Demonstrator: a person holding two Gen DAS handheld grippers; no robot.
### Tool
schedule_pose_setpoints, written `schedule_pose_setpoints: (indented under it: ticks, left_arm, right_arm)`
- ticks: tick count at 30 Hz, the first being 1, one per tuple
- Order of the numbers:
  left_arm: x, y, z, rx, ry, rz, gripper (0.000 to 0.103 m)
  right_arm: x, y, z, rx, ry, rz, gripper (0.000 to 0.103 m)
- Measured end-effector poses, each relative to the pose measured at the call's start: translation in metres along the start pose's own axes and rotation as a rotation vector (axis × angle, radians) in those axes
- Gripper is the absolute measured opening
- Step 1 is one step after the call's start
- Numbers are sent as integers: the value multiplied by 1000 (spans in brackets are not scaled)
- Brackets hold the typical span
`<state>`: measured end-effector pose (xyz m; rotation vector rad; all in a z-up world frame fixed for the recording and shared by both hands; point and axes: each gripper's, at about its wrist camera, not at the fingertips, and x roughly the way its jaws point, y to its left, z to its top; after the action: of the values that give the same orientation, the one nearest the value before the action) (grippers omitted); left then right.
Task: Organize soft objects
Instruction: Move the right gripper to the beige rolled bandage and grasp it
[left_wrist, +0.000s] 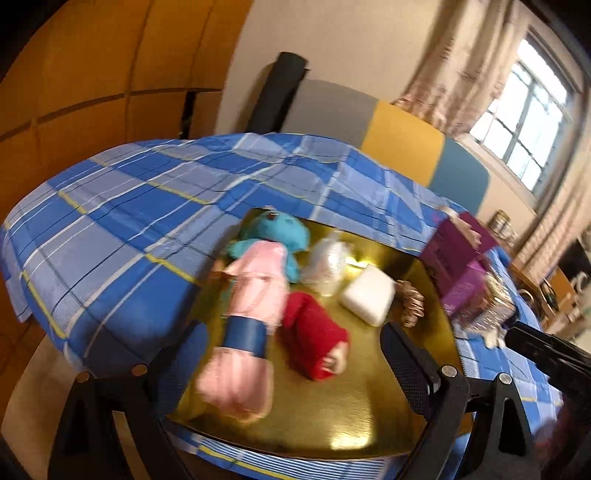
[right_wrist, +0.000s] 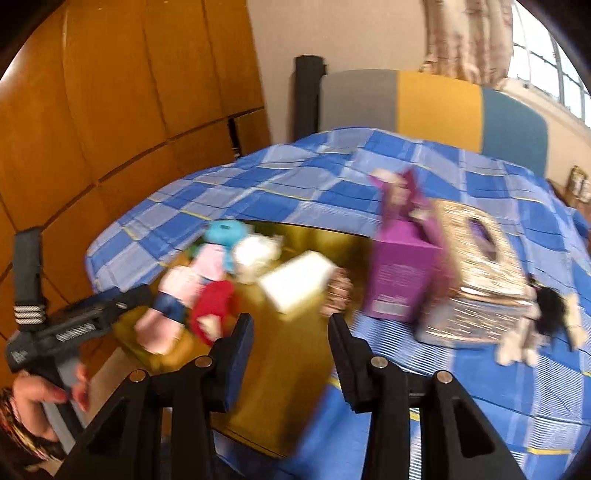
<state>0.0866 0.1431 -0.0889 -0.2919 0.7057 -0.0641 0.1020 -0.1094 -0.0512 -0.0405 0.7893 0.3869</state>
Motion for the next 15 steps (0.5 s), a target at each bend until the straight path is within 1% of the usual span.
schedule_pose_setpoints:
  ticks: [2,4,7,9,13,15]
  left_arm:
    - [-2,-16,-2,41,5,-46,96]
    - [-2,-30,-5,78,15,-76,97]
    - [1,-52,-11,118,61,-134,98]
    - [3,-66,-15,138,84,-167,99]
    - [4,-97,-23,201,112,-214,99]
    - [2,-110,-26,228,118,-232,99]
  right_arm:
    - [-5,-20,-7,23,12,-36,42]
    - [-9,-45,-16,53,33,-81,42]
    - [-12,-83,-31,115,71,-129,42]
    - [-13,-107,-42,165,102,-144,42]
    - [-14,-153,-61,254,151,-176,42]
    - [-20,-183,-67,288,148,-225,42]
